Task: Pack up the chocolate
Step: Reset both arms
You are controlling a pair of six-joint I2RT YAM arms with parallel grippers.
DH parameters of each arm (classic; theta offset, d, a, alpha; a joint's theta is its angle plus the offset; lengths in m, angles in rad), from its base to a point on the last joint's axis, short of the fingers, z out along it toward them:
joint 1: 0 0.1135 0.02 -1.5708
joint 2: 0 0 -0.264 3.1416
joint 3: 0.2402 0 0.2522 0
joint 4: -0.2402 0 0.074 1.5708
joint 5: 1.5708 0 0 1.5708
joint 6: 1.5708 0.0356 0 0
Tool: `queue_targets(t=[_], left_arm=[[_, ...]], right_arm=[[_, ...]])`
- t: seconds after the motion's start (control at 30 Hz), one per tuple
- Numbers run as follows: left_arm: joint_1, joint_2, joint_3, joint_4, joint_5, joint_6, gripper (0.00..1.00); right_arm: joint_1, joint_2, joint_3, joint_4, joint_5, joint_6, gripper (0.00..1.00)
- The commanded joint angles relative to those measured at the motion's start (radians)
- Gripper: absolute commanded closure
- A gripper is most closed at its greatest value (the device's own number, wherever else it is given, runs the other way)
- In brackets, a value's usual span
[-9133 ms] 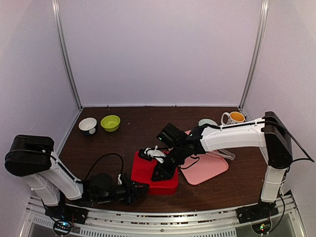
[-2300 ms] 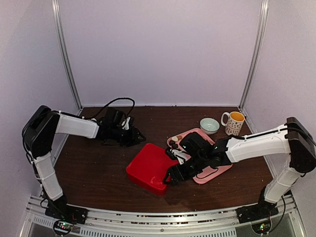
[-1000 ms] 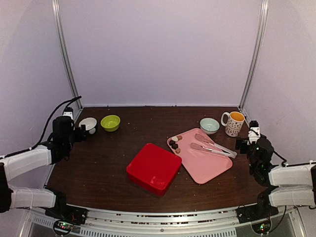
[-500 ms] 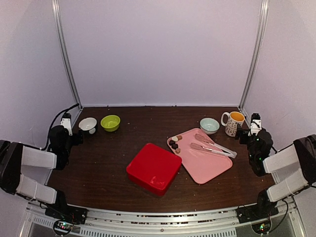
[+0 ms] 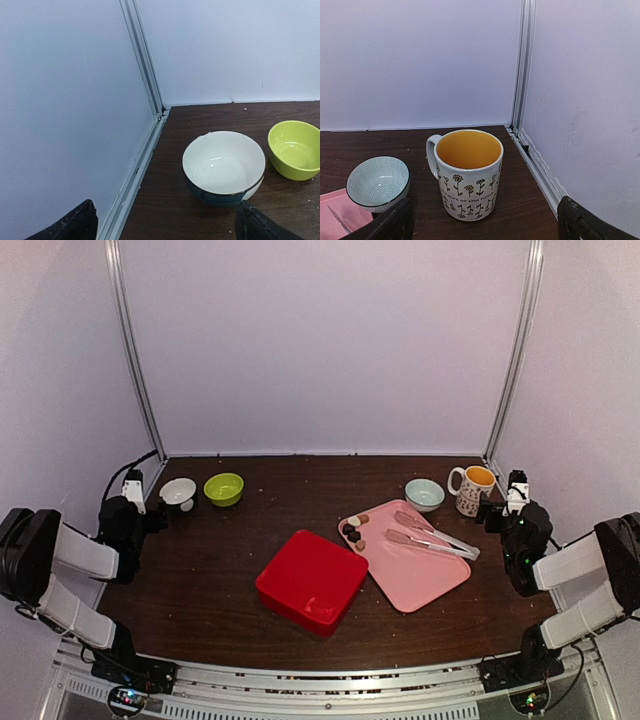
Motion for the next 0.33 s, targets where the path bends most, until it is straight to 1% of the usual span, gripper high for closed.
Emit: queue_targets(t=[0.0, 0.3], left_arm=[[0.006, 0.001, 0.008, 0.071, 0.000, -0.012, 0.02], [0.006, 0.001, 0.009, 0.073, -0.001, -0.013, 0.02]], right_arm=[[-0.007, -0.003, 0.013, 0.006, -0.010, 0.009, 0.00], [-0.007, -0.002, 0.017, -0.004, -0.013, 0.008, 0.00]])
